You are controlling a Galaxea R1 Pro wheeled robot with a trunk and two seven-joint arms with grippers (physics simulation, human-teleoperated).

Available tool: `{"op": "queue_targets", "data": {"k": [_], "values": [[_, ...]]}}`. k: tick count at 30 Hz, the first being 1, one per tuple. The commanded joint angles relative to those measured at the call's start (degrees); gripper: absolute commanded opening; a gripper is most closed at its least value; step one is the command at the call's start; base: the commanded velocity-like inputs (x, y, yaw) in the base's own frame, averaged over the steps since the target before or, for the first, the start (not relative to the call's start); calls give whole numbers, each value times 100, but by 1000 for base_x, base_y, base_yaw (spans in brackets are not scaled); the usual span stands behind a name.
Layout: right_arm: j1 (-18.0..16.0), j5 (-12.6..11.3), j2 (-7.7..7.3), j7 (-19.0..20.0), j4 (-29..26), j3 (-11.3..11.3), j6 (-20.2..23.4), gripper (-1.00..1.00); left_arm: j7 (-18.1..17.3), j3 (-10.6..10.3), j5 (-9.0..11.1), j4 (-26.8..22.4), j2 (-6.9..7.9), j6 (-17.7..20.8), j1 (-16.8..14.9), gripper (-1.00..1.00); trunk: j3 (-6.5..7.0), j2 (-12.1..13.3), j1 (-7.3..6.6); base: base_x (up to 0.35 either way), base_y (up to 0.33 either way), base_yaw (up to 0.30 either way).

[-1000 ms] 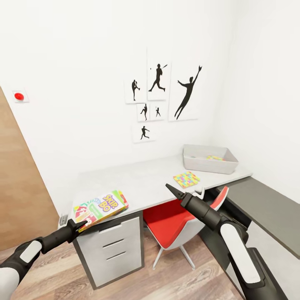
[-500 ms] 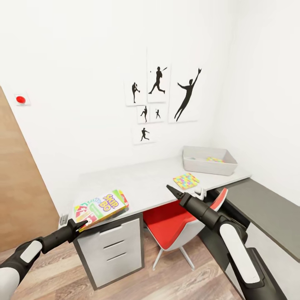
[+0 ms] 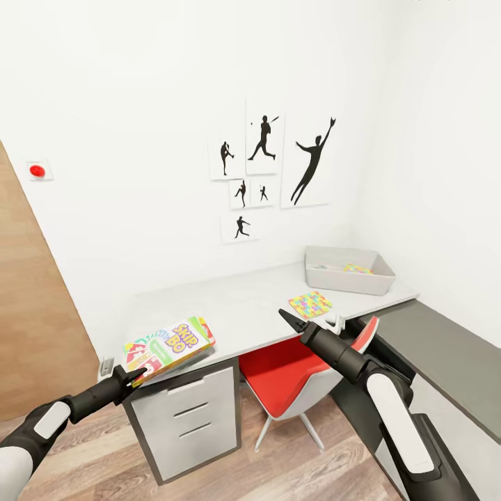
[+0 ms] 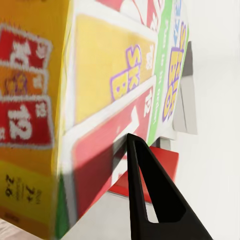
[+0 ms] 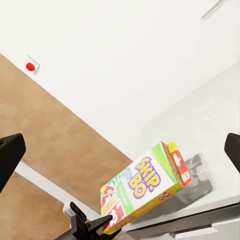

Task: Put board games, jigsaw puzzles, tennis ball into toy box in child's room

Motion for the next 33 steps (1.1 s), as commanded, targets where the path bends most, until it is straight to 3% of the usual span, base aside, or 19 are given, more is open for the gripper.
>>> {"op": "queue_targets", "data": {"k": [1, 6, 24, 33], "values": [[-4, -17, -3, 4, -2, 4, 15, 100, -7, 15, -6, 2, -1, 22, -4, -100, 11, 36, -22, 0, 0, 0], [-6, 6, -3, 3, -2, 163, -21, 100, -11, 18, -6, 2, -1, 24, -4, -100, 100, 236, -132, 0, 0, 0], [-3, -14, 15, 1, 6, 201, -44, 100, -21, 18, -6, -41, 17, 48, -4, -100, 424, 958, -527, 0, 0, 0], [-5, 16, 155, 2, 7, 193, -40, 100, -21, 18, -6, -42, 17, 57, -4, -100, 585, 1319, -725, 0, 0, 0]]}}
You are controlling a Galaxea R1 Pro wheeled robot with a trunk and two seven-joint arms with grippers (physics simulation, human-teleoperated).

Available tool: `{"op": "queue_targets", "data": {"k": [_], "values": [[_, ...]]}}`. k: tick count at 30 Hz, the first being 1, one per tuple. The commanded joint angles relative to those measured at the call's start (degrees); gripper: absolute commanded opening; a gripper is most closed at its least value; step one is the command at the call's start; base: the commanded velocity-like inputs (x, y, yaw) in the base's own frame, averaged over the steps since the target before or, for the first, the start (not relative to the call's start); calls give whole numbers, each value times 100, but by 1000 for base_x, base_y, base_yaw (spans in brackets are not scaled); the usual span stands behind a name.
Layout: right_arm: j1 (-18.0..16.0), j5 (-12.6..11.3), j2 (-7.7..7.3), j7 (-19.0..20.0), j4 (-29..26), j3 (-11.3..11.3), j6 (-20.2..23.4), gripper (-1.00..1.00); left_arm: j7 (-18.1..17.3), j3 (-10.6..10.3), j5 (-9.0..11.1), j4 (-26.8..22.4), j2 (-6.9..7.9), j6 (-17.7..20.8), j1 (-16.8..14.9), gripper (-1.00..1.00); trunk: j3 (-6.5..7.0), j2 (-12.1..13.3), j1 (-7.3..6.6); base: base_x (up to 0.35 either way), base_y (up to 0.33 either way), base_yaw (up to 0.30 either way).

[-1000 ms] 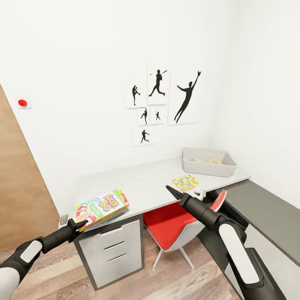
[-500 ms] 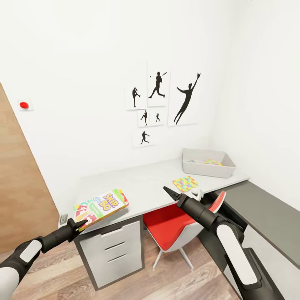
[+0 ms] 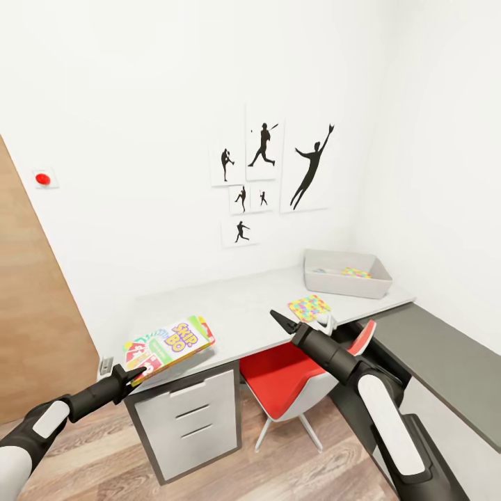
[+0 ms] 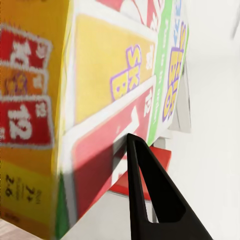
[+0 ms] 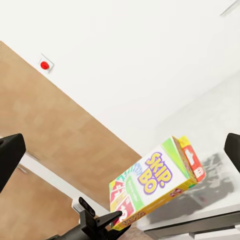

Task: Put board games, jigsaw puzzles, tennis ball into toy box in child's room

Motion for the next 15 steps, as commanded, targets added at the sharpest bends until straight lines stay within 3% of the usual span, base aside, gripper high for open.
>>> {"op": "queue_targets", "data": {"k": [1, 15], "values": [[-4, -25, 4, 3, -2, 1, 21, 100, -7, 17, -6, 2, 1, 22, -5, -100, 8, 33, -21, 0, 0, 0], [-4, -50, 15, 2, -2, -8, 24, 100, -6, 1, -6, 2, -3, 15, -5, -100, 260, 595, -328, 0, 0, 0]]}}
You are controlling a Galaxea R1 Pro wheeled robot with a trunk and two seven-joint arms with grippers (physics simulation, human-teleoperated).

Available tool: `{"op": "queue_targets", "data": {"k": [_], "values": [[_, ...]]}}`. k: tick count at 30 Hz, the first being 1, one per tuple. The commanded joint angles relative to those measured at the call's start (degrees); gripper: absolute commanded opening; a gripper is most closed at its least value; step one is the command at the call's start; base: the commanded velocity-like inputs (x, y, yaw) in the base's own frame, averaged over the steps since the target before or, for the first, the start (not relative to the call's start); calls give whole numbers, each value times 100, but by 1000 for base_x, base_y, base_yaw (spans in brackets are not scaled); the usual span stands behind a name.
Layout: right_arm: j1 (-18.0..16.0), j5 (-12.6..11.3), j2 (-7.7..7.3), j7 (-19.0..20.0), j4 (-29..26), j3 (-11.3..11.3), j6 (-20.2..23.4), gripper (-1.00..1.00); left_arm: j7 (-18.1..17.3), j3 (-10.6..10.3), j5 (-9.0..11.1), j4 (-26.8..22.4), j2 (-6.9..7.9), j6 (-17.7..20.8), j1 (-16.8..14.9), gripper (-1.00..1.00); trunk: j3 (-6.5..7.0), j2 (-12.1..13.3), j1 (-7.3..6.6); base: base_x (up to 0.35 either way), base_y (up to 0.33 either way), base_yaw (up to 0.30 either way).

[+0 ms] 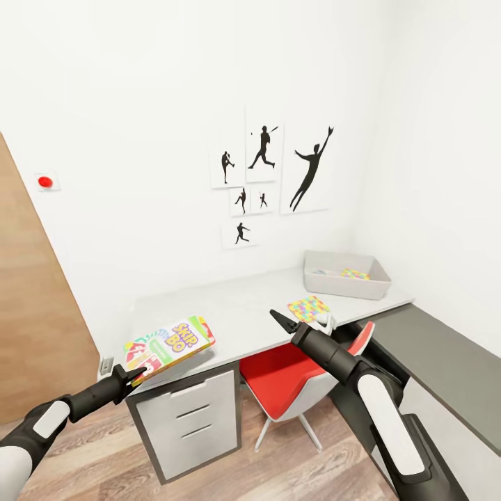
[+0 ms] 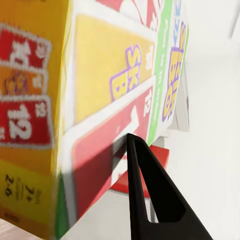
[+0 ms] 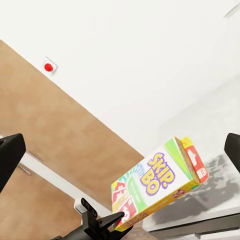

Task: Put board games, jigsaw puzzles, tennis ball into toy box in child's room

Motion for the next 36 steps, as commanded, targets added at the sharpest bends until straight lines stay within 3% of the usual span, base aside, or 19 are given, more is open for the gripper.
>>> {"op": "queue_targets", "data": {"k": [1, 15, 26, 36], "values": [[-6, -18, -3, 4, -2, 1, 19, 100, -7, 18, -5, 2, -2, 21, -5, -100, 7, 31, -20, 0, 0, 0], [-5, -26, -3, 9, -2, 3, 19, 100, -7, 8, -5, 2, 1, 24, -5, -100, 273, 593, -327, 0, 0, -61], [-6, -27, 0, 9, -2, 9, 19, 100, -8, 8, -5, 2, 1, 21, -5, -100, 319, 593, -327, 0, 0, -227], [-8, -14, 5, 9, -2, 13, 25, 100, -7, 8, -5, 2, -3, 21, -5, -100, 325, 593, -327, 0, 0, -43]]}}
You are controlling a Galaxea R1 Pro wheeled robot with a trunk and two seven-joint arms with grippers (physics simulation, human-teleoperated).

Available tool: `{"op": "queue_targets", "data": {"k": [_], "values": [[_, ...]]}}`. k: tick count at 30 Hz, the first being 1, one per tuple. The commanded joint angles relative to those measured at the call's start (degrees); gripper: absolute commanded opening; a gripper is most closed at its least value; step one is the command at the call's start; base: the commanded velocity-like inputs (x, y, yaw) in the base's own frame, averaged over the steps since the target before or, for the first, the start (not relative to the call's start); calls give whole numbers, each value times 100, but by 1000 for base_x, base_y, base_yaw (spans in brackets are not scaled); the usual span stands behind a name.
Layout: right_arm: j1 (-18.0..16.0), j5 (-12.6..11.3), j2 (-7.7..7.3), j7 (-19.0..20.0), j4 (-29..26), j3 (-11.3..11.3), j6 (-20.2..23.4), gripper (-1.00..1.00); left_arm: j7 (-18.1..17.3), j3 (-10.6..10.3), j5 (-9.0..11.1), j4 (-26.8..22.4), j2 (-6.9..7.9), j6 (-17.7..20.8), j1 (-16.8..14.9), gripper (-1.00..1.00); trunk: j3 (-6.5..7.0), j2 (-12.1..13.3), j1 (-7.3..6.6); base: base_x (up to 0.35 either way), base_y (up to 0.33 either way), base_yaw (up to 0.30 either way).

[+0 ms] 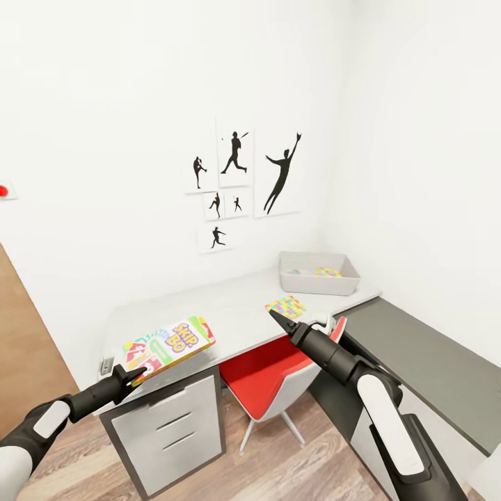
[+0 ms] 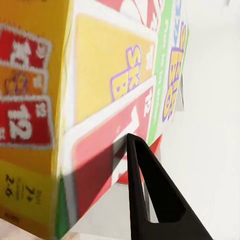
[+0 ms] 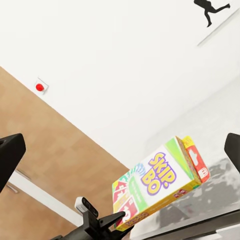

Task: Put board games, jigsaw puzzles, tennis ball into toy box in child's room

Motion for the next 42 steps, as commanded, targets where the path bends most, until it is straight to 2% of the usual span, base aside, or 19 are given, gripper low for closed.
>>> {"op": "queue_targets", "data": {"k": [1, 14, 42], "values": [[-4, -14, -2, 2, -2, 3, 20, 100, -7, 17, -4, 2, -2, 23, -6, -100, -13, -13, 4, 0, 0, -3], [-2, -19, -2, 10, -2, 6, 14, 100, -7, 9, -4, 2, -4, 10, -6, -100, -2, -13, 4, 0, 0, -28], [-3, 11, 30, 10, -2, 6, 13, 100, -10, 9, -4, 2, 3, -4, -6, -100, 184, -13, 4, 0, 0, -204]]}}
